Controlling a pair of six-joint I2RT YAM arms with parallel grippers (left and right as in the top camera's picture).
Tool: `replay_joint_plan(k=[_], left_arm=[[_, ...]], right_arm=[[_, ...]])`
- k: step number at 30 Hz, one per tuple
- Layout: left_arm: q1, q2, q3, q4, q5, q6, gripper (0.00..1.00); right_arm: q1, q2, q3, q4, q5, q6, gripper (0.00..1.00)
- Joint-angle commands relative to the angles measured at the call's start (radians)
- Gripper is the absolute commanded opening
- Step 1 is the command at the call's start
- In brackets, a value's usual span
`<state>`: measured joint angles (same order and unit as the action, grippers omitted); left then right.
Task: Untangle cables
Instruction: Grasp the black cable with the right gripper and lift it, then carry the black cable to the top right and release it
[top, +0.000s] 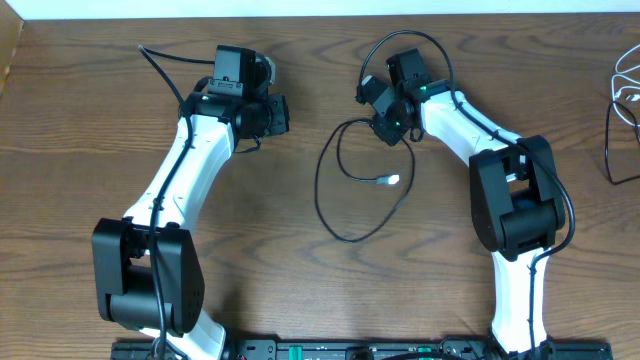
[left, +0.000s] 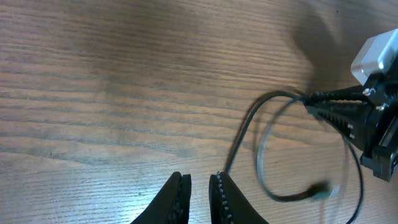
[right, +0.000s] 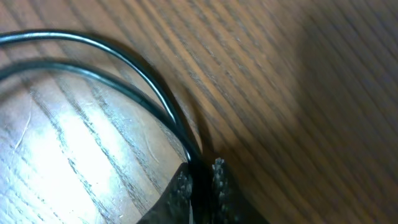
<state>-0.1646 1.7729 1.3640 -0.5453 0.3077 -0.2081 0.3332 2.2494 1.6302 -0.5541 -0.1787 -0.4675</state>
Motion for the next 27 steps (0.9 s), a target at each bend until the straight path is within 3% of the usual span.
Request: replay_joint_plan(k=[1, 12, 15, 27], left_arm=[[0.000, 0.008, 0.014, -0.004, -0.014, 0.013, 0.17], [0.000, 0.008, 0.014, -0.004, -0.014, 0.013, 0.17], [0.000, 0.012, 0.014, -0.004, -0.014, 0.013, 0.21], [0.000, 0.020, 0.014, -0.004, -0.014, 0.013, 0.21]], right_arm=[[0.000, 0.052, -0.021, -0.030, 0.091, 0.090, 0.03], [-0.031, -0.005, 0.135, -0.283, 0.092, 0.294, 0.01], [-0.047, -0.041, 0.213, -0.377, 0.080, 0.307, 0.01], [-0.198, -0.248, 0.435, -0.594, -0.039, 0.314, 0.01]])
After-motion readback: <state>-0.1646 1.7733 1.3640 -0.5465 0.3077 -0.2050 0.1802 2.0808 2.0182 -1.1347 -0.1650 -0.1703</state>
